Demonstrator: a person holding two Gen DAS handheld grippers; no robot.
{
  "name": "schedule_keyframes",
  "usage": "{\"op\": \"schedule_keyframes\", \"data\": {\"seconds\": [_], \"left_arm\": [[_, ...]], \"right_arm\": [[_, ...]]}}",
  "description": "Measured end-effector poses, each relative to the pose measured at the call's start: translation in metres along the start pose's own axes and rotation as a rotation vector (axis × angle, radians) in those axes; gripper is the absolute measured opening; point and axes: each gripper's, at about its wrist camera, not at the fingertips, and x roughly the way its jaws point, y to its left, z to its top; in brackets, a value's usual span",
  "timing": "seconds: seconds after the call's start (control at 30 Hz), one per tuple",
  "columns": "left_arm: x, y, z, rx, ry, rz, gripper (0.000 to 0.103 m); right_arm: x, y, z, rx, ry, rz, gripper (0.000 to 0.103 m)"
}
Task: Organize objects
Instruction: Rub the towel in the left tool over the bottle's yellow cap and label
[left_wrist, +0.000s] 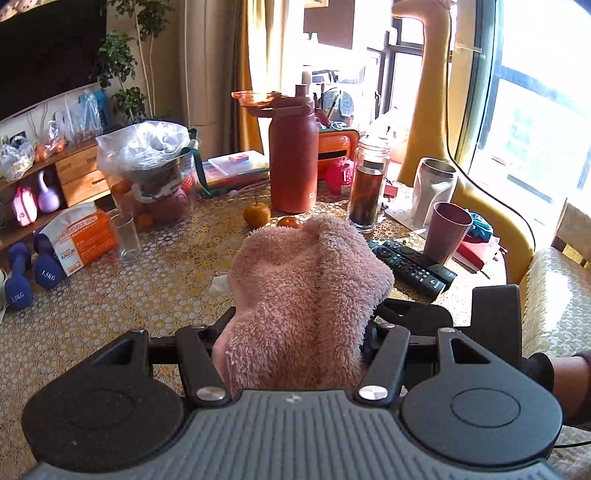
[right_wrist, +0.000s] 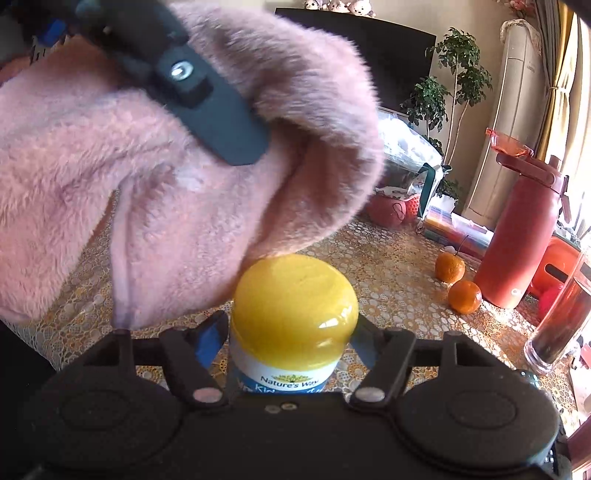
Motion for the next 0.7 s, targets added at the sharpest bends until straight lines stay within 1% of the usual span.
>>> {"op": "schedule_keyframes", "data": {"seconds": [0.03, 0.13, 0.2, 0.3, 0.4, 0.43, 0.47, 0.5, 0.53, 0.57, 0.6, 0.7], "left_arm": [[0.006, -0.004, 0.001, 0.009, 0.012, -0.004, 0.060], [0.030, -0.003, 0.002, -0.019, 0.063, -0.028, 0.060], [0.040, 0.001, 0.001, -0.023, 0.064, 0.006, 0.060], [0.046, 0.011, 0.000, -0.060, 0.073, 0.017, 0.060], [0.053, 0.020, -0.003, -0.064, 0.102, 0.082, 0.060], [0.054, 0.025, -0.005, -0.082, 0.108, 0.081, 0.060], [0.054, 0.031, -0.005, -0.113, 0.108, 0.064, 0.060], [0.054, 0.036, -0.005, -0.136, 0.114, 0.065, 0.060], [0.053, 0.038, -0.005, -0.144, 0.117, 0.085, 0.060], [0.051, 0.038, -0.004, -0.137, 0.119, 0.108, 0.060], [0.047, 0.037, -0.004, -0.130, 0.116, 0.116, 0.060], [0.031, 0.035, -0.001, -0.120, 0.096, 0.086, 0.060]], "right_arm": [[0.000, 0.000, 0.000, 0.001, -0.001, 0.000, 0.066], [-0.001, -0.001, -0.001, 0.005, -0.008, 0.006, 0.066], [-0.002, -0.002, -0.002, 0.008, -0.011, 0.005, 0.066], [-0.003, -0.005, -0.002, 0.015, -0.014, 0.010, 0.065], [-0.003, -0.006, -0.002, 0.004, -0.015, 0.015, 0.065], [-0.004, -0.006, -0.002, 0.001, -0.016, 0.016, 0.065], [-0.004, -0.007, -0.003, 0.001, -0.017, 0.017, 0.065], [-0.004, -0.008, -0.003, 0.003, -0.017, 0.020, 0.065], [-0.004, -0.009, -0.003, 0.005, -0.018, 0.021, 0.065], [-0.004, -0.009, -0.003, 0.003, -0.018, 0.022, 0.065], [-0.005, -0.010, -0.003, 0.002, -0.018, 0.022, 0.065], [-0.004, -0.012, -0.002, 0.000, -0.015, 0.026, 0.065]]}}
